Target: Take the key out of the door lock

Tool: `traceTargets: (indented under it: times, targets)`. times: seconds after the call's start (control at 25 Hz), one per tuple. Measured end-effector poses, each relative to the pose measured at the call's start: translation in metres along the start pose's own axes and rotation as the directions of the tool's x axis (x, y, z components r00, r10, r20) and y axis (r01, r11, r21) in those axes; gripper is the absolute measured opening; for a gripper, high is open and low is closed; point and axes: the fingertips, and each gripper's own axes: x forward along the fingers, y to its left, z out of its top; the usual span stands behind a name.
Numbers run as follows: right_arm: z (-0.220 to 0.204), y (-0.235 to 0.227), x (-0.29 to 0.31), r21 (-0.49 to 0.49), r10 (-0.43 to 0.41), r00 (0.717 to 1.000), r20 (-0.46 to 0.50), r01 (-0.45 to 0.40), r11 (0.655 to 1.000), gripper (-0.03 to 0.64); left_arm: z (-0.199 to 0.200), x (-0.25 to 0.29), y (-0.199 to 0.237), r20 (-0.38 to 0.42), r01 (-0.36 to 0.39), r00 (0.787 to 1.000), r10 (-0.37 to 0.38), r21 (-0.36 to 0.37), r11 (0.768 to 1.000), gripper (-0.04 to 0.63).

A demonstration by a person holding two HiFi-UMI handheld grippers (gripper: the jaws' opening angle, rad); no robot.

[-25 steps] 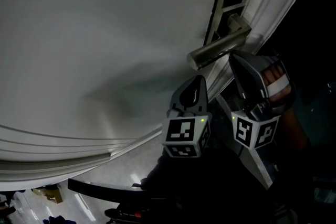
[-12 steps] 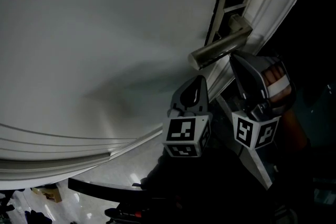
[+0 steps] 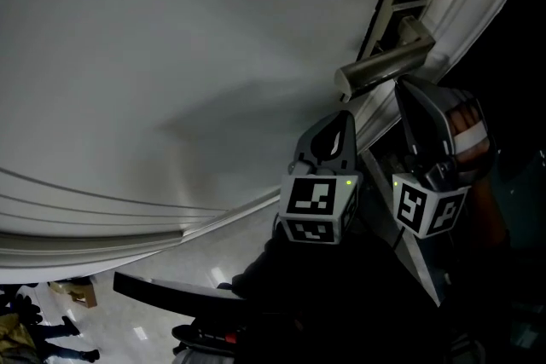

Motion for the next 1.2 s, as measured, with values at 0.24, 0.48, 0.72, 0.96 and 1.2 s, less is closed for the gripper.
traceTargets:
  times: [0.24,0.48,0.72,0.96,1.2]
  targets:
    - [-0.001,0.001,0.0,-0.002,0.001,1.0,-0.003,-0.001,1.0,0.012,0.002,-0.001,0.001,0.007,-0.003,1.0,0.003,0.005,1.0,0.0]
    - [0.0,0.002,-0.002,0.001,0.002,1.0,-0.005,-0.002,1.0,0.012,0.002,-0.002,0.0,0.007,0.001,1.0,-0.001,0.004,1.0,0.0]
    - [-0.003,0.004,-0.003,0.001,0.003,1.0,-0.011,-0.003,1.0,0.012,0.0,0.0,-0.003,0.005,0.012,1.0,-0.012,0.002,1.0,0.0]
    - [-0.004,0.006,-0.005,0.005,0.008,1.0,-0.01,-0.008,1.0,0.012,-0.007,-0.001,-0.002,-0.008,0.001,1.0,-0.001,-0.007,1.0,0.0]
    - [-0.007,0.006,-0.005,0.003,0.006,1.0,-0.013,-0.006,1.0,0.012,-0.009,0.0,-0.004,-0.011,0.002,1.0,-0.002,-0.015,1.0,0.0]
